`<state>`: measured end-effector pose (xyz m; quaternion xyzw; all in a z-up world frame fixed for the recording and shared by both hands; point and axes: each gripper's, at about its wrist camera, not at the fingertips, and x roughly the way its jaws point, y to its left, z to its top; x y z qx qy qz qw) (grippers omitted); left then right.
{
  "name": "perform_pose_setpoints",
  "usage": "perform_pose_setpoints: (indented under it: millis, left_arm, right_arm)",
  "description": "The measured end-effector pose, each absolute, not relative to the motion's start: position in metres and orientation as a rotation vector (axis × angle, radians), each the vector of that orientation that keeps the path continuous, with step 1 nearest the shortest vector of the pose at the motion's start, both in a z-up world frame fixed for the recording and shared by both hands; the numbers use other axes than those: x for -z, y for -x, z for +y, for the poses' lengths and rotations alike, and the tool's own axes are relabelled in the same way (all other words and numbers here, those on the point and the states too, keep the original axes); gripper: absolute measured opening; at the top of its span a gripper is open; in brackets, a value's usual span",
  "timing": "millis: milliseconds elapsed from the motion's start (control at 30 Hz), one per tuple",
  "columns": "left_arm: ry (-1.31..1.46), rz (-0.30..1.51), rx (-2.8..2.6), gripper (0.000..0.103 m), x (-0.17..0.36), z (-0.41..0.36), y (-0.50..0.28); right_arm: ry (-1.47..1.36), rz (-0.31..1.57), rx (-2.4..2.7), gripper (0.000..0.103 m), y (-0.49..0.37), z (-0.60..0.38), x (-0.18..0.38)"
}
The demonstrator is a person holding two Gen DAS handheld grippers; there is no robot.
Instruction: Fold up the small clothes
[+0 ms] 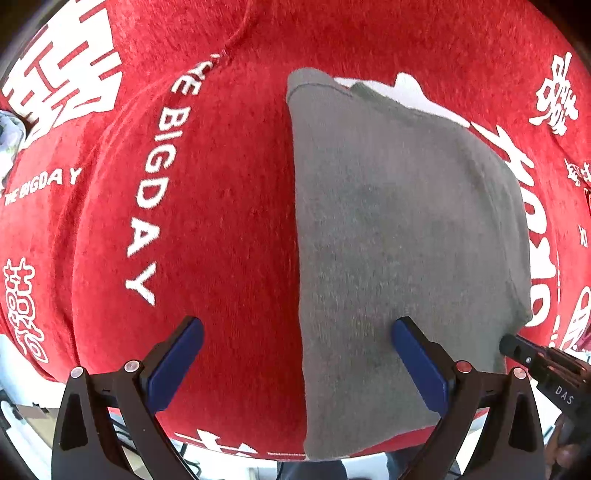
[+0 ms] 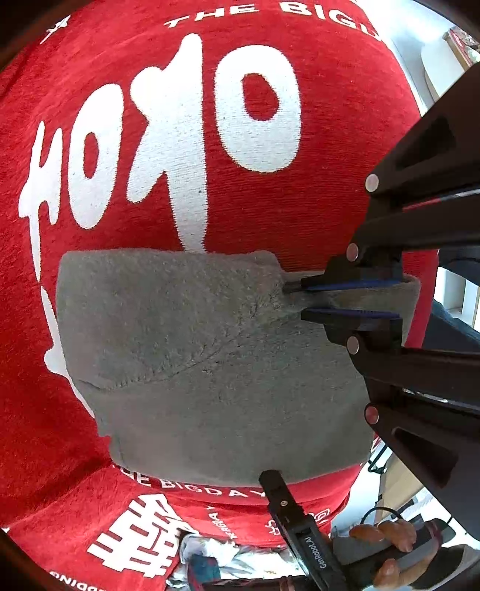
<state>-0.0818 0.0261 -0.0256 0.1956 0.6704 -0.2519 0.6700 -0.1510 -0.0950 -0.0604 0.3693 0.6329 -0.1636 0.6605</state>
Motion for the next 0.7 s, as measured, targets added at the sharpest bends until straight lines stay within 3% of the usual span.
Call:
perform_pose_setpoints:
  millis: [100,400,700]
  left_arm:
    - [-0.441,1.519,0.576,0.102,0.028,0.028,0.086]
    - [-0.464,1.519,0.568,0.102,0.03,0.033,0.099]
    - [-0.489,1.528,0.551,0.102,0.026,0.032,0.101]
  right_arm:
    - [-0.822,1.442,0.379,0.016,0.151,-0.095,0.058]
    - [-0.721,1.318,0.447,0.017,0.144,-0.105,0.013]
    - [-0.742,1.431,0.443,0.019,0.13,-0.114,0.048]
